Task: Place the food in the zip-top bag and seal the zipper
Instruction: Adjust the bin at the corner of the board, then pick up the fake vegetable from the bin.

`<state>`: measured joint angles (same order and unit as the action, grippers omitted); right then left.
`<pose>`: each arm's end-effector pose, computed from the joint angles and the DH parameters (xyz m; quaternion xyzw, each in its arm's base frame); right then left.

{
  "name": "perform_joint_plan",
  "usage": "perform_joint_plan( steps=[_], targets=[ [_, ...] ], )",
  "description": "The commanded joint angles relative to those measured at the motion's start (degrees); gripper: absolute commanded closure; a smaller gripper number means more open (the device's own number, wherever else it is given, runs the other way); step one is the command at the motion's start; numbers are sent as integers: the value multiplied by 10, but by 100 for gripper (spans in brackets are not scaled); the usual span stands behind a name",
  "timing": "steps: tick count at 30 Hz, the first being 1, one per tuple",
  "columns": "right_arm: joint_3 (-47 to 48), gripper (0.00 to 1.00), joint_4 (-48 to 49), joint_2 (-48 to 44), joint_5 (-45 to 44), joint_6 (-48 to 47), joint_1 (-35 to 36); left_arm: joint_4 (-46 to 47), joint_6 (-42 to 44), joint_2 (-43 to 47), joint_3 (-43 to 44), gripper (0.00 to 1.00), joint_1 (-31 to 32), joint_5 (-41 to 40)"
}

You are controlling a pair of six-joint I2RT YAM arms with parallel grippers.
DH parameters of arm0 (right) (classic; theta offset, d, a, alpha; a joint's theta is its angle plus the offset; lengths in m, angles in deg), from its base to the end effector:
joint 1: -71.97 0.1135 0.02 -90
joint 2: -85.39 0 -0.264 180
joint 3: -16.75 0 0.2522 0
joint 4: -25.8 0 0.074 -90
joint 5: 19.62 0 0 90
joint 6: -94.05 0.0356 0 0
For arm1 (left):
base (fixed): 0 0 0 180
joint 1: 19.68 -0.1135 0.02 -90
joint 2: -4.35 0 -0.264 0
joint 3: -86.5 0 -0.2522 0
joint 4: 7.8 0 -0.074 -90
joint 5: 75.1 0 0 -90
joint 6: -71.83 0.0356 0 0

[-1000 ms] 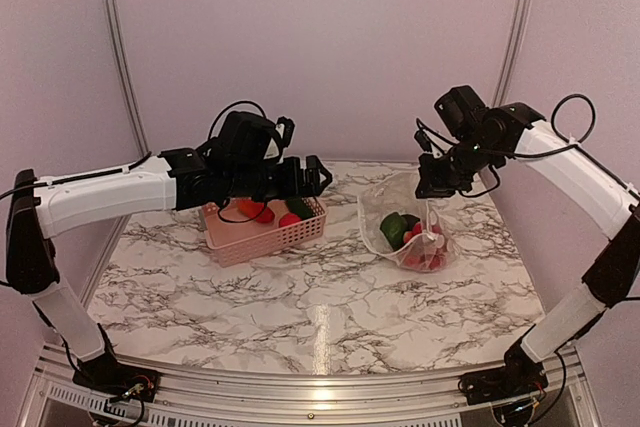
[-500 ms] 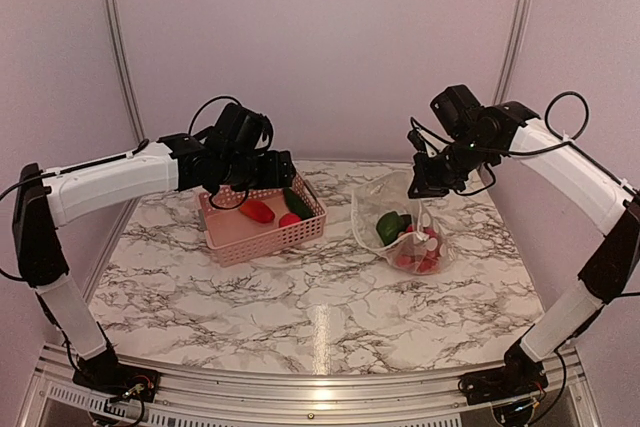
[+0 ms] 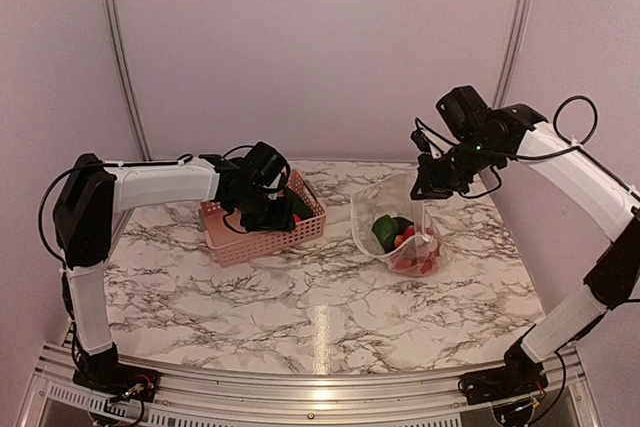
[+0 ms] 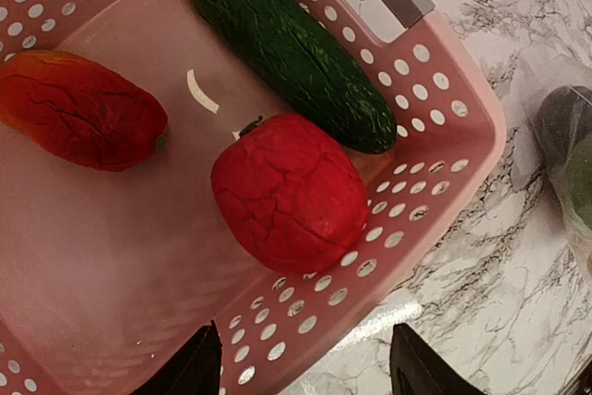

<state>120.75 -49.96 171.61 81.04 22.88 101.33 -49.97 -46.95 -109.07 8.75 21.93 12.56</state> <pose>0.2587 0.1531 0.3615 -0.1133 0.9507 0.1936 0.2142 0.3283 -0.2896 0.2190 0.0997 0.9438 -0.1654 0.2681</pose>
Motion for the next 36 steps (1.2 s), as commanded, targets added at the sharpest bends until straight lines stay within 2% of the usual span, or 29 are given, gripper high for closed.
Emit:
perform_joint_plan(
  steps=[1,14,17,20,23,27,31,36],
  targets=[
    [-9,100,15,-19,14,1,0,22,18,39,-53,37,1,76],
    [-15,100,31,-10,34,-1,-1,41,99,182,-248,40,3,161],
    [-16,100,35,-7,37,-1,0,37,119,222,-263,40,3,164],
    [-15,100,37,-5,38,-2,0,47,121,253,-251,36,3,134],
    [-16,100,40,-2,39,-2,0,103,77,276,-246,31,3,82],
    [-16,100,42,0,38,-2,0,73,-36,240,-201,30,4,-6],
    [-17,100,44,1,38,-1,-1,71,-105,201,-183,27,12,-11],
    [-23,100,49,-5,38,5,0,72,-113,150,-157,26,28,19]
  ],
)
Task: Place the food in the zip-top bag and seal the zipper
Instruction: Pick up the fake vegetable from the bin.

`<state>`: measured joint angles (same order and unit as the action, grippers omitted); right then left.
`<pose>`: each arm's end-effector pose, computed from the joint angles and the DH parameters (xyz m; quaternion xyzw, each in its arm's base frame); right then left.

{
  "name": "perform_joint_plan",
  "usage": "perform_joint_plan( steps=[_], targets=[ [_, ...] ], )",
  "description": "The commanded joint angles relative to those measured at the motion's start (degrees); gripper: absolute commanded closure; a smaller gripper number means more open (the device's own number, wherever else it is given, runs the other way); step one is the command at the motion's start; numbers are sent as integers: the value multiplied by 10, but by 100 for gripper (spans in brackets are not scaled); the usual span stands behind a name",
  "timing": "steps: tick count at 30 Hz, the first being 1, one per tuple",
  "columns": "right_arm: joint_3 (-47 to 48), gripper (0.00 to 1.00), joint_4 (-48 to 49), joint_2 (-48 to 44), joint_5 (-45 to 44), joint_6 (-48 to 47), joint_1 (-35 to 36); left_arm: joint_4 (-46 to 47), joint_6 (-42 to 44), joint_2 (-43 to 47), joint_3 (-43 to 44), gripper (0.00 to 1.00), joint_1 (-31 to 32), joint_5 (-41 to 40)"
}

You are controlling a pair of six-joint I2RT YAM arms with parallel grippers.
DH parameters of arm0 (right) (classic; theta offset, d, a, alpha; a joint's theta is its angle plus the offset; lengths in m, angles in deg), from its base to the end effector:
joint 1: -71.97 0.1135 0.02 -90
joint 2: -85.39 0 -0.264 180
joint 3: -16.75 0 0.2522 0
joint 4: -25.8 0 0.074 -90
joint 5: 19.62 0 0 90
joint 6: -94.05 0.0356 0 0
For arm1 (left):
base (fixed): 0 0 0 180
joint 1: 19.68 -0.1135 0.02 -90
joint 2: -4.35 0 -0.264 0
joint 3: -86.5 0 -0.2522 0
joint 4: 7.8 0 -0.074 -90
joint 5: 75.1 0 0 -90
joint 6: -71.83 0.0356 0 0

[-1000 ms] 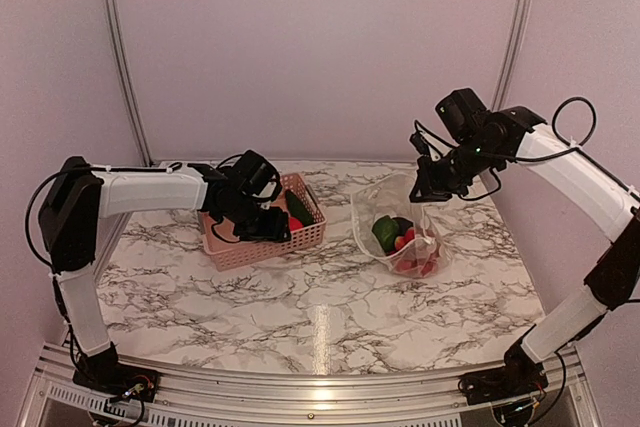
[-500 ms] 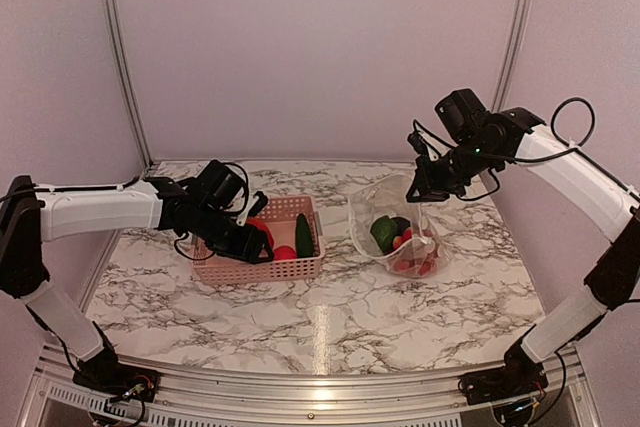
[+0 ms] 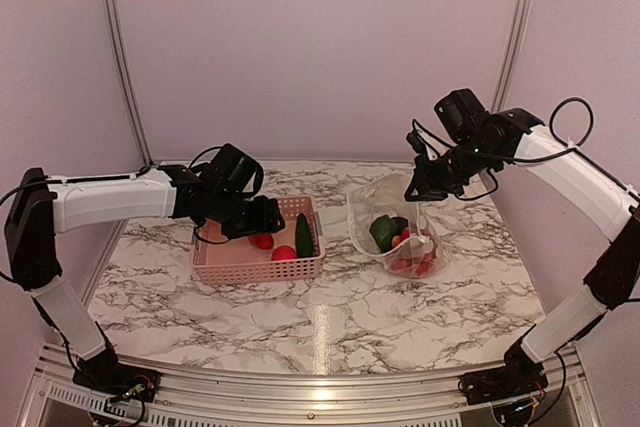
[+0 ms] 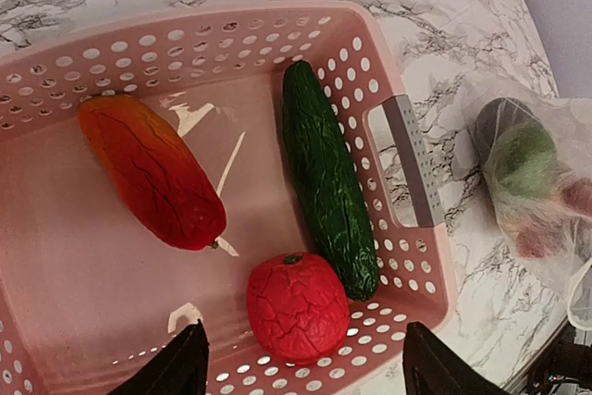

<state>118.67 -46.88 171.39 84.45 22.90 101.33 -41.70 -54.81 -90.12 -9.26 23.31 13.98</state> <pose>0.2604 0.1564 0.3553 -0.1220 0.9438 0.2231 0.2112 0.2692 -0.2501 0.2556 0.0479 0.9197 -0.2438 0.3040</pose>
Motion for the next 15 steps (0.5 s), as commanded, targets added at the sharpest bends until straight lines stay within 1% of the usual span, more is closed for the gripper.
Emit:
perform_joint_plan(
  steps=[1,3,8,15],
  targets=[
    [-4,100,19,-4,4,6,-1,-13,-32,-51,30,26,17,6],
    [-11,100,22,-8,5,8,0,-23,-28,-71,43,25,20,30],
    [-23,100,28,-14,8,9,-1,-50,-26,-108,65,26,25,37],
    [-35,100,32,-22,10,12,0,-73,-29,-138,77,28,29,45]
  ],
)
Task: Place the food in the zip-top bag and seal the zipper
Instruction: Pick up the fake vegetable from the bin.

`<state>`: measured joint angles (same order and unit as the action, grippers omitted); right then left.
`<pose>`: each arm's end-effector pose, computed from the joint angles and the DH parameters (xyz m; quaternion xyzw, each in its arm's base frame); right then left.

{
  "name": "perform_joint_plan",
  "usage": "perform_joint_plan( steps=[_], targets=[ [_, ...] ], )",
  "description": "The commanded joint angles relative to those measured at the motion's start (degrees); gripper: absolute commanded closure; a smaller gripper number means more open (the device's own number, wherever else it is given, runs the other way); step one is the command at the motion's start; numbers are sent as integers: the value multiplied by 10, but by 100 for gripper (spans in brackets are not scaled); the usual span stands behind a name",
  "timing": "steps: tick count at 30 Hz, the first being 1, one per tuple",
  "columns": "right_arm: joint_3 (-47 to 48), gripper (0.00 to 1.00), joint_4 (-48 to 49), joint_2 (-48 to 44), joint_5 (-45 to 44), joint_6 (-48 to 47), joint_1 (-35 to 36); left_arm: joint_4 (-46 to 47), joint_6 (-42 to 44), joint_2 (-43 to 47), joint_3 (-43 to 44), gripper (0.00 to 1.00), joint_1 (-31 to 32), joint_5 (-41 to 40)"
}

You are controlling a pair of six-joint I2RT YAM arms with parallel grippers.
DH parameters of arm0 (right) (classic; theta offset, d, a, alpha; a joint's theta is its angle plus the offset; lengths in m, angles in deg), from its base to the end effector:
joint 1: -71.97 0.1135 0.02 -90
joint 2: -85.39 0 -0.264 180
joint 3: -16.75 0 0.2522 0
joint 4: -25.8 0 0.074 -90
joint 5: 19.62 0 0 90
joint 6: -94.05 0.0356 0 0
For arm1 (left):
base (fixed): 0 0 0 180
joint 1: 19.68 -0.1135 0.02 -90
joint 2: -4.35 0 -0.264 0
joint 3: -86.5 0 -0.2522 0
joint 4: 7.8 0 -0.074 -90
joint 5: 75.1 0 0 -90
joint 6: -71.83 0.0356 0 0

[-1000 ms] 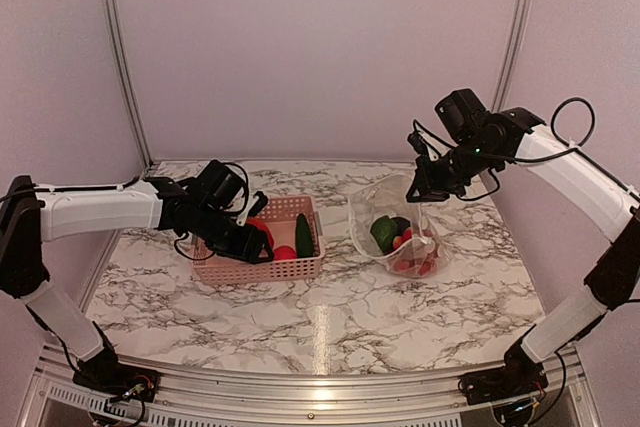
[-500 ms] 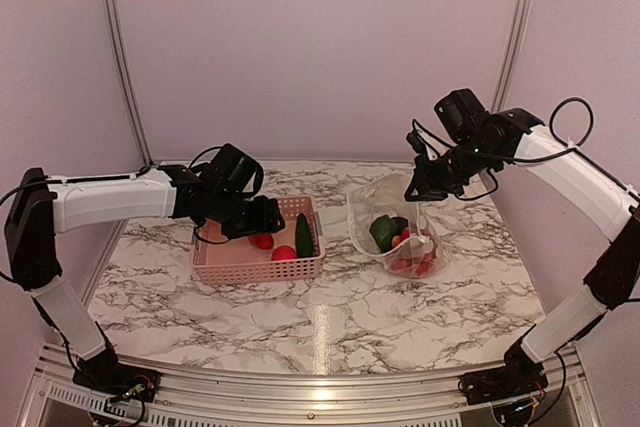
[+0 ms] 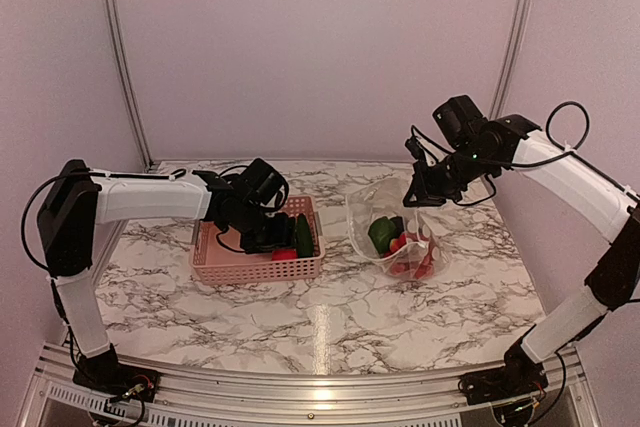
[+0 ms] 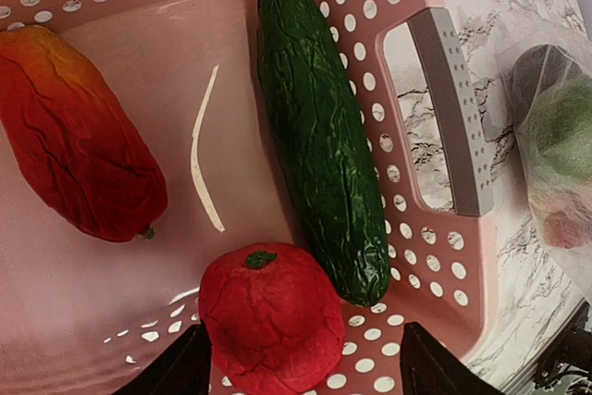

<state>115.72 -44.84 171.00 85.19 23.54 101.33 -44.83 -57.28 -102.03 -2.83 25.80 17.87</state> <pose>0.2603 0.1569 0.3438 -0.1180 0.9449 0.2281 0.2032 0.2816 -0.2890 0.2113 0.0609 0.9454 -0.2331 0.2197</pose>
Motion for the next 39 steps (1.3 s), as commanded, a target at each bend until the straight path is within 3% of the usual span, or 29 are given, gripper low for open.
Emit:
perform_joint_plan(
  steps=[1,13,18,26,32,39],
  targets=[
    [-8,100,13,-20,3,6,-1,-44,-5,-21,12,28,4,6],
    [-19,100,18,-23,11,10,0,-43,16,-67,32,32,4,14],
    [-22,100,20,-26,16,12,0,-65,30,-88,65,44,4,25],
    [-25,100,17,-36,17,13,0,-75,38,-17,105,48,5,-26],
    [-22,100,18,-36,29,18,-1,-25,51,22,131,51,19,8],
    [-18,100,15,-33,53,24,0,131,102,61,100,57,71,29]
  ],
)
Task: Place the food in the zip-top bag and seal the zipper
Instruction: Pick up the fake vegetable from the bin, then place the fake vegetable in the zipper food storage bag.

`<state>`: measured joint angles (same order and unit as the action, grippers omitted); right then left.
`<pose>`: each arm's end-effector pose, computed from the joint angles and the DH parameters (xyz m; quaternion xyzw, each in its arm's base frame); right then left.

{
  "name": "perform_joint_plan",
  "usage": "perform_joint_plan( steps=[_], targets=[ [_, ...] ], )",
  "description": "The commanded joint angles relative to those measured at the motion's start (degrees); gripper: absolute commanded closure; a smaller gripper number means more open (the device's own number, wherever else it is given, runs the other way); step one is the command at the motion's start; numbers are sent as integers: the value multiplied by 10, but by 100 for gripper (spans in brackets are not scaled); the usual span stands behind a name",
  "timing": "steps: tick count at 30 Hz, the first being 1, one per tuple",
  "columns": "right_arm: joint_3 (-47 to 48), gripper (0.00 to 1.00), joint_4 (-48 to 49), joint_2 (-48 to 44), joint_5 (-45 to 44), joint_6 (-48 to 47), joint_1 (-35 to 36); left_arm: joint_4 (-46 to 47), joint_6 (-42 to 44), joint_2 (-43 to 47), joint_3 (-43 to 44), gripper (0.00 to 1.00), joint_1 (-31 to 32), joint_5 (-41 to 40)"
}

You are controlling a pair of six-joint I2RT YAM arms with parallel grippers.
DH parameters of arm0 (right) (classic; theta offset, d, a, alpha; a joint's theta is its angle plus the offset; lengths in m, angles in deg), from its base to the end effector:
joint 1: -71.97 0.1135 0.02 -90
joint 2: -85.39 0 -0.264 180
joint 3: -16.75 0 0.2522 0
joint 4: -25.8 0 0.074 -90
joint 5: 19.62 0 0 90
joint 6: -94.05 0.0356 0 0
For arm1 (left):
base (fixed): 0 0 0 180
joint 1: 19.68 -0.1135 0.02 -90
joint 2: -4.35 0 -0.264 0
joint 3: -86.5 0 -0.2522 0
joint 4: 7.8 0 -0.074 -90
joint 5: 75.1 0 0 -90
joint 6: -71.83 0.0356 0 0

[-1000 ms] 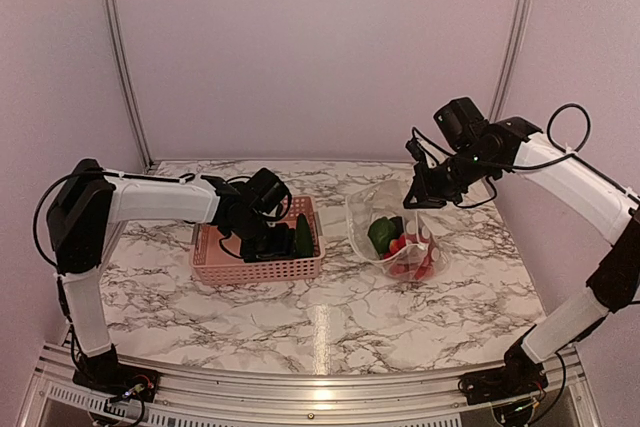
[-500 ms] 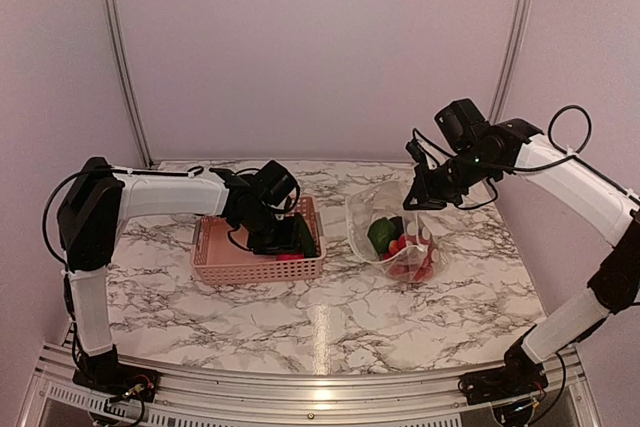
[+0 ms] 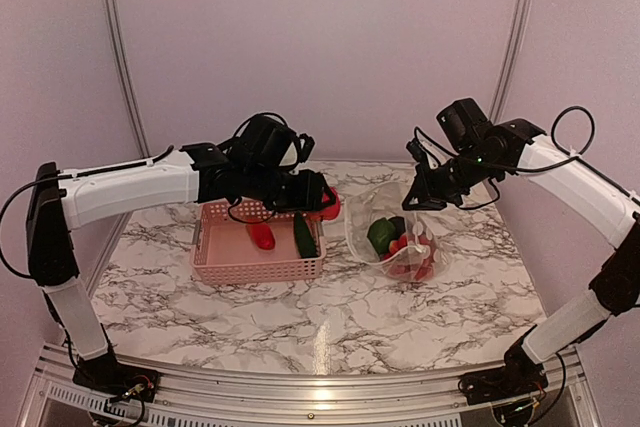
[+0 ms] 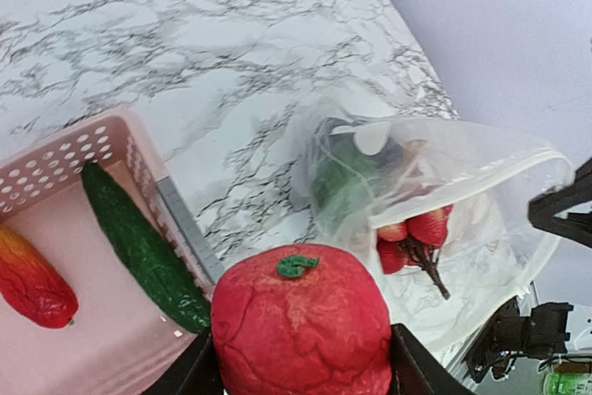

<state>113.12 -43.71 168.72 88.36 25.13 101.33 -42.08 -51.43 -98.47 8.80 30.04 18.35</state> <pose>0.2514 0.1540 0.3427 -0.1132 0.9400 0.2568 0.1940 0.2704 -0.3223 0.3061 0.1406 0.8747 -0.3268 0.3292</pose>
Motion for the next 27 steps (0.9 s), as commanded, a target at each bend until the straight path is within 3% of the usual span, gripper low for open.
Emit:
perform_joint_plan(
  steps=[1,11,27],
  targets=[
    [9,100,4,-10,25,8,-1,126,52,27,-20,57,37,36],
    [17,100,21,-10,72,26,0,192,55,-30,1,59,102,72],
    [8,100,31,-36,99,59,0,158,9,-98,29,64,115,-19]
  ],
)
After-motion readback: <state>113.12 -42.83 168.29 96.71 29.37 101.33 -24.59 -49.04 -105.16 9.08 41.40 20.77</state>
